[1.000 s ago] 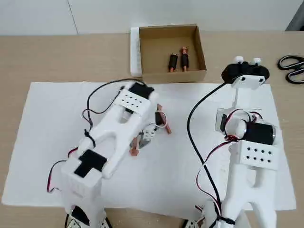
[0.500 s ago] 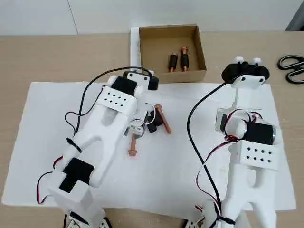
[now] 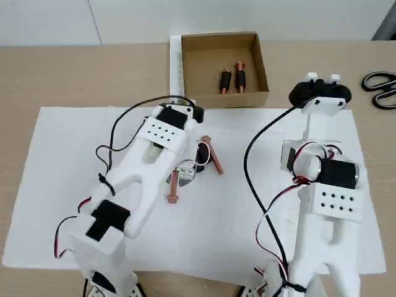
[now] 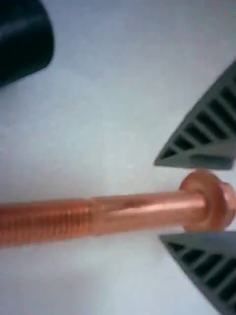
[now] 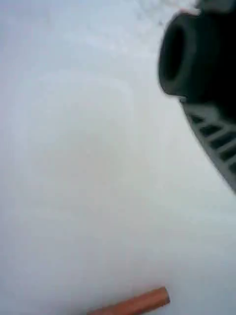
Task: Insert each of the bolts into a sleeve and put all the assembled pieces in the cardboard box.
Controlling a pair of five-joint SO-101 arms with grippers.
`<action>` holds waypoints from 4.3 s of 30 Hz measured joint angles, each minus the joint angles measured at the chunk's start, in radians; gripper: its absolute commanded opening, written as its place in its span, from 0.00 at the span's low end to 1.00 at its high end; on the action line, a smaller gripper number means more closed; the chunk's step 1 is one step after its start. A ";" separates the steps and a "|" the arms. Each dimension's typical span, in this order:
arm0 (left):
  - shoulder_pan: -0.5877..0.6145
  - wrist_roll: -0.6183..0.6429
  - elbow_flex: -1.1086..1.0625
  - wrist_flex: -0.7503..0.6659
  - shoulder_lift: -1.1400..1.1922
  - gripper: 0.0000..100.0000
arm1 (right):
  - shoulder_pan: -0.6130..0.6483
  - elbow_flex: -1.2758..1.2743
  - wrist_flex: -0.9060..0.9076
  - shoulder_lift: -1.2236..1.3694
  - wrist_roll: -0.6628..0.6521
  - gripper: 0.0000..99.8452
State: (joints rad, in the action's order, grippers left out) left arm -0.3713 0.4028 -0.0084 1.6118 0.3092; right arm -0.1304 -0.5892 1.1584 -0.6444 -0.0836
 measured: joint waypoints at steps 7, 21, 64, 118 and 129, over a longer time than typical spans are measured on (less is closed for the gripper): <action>0.000 0.009 0.000 -0.015 0.081 0.09 | 0.000 0.000 0.000 0.000 0.000 0.00; 0.000 0.028 0.000 -0.035 0.094 0.09 | 0.000 0.000 0.000 0.000 0.000 0.00; 0.227 -1.490 -0.009 0.115 -0.299 0.01 | 0.000 0.000 0.000 0.000 0.000 0.00; 0.213 -0.258 0.258 0.117 -0.213 0.14 | 0.000 0.000 -0.057 0.000 0.000 0.00; 0.098 0.350 0.023 0.121 -0.213 0.18 | 0.000 0.000 -0.074 0.000 0.000 0.01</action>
State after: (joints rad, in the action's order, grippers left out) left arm -0.2731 0.7526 0.0146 1.7331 0.0959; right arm -0.1304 -0.5892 1.0848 -0.6444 -0.0836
